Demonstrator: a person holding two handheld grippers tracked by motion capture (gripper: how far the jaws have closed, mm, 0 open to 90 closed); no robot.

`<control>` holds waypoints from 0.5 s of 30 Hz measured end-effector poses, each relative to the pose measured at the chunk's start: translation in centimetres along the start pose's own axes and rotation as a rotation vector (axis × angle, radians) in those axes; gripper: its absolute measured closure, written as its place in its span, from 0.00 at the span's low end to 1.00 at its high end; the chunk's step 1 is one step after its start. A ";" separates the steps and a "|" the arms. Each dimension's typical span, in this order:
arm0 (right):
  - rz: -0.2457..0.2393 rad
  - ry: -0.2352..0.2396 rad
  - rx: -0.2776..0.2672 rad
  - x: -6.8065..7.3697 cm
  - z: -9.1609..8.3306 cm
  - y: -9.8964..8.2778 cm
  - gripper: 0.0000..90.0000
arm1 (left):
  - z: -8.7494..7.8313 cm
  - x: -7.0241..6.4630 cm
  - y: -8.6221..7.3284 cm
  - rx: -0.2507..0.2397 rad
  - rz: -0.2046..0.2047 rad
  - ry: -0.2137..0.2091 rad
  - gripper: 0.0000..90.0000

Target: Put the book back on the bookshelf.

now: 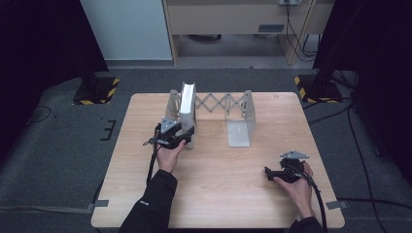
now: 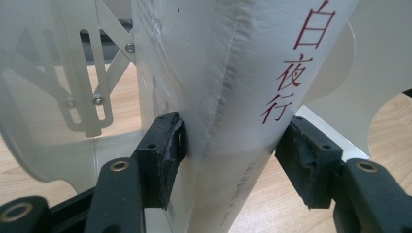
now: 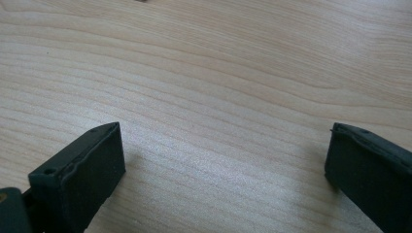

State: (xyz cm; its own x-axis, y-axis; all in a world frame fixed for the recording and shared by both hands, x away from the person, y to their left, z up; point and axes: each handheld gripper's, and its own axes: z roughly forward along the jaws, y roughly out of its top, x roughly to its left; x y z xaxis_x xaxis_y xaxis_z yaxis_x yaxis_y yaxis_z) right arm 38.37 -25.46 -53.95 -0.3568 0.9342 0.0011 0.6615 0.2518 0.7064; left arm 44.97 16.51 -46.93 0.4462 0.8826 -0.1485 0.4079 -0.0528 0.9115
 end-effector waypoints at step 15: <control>0.001 0.000 0.000 0.0 0.0 0.0 0.01 | -4.5 -0.1 -1.4 0.063 0.015 -0.053 0.33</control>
State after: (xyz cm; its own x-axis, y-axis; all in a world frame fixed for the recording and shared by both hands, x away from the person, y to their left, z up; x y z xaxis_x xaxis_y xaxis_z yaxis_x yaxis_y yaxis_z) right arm 38.36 -25.47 -53.95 -0.3565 0.9343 0.0019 0.6616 0.2510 0.7066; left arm 40.72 18.60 -46.49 0.4936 0.8554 -0.1567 0.4495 -0.0968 0.8880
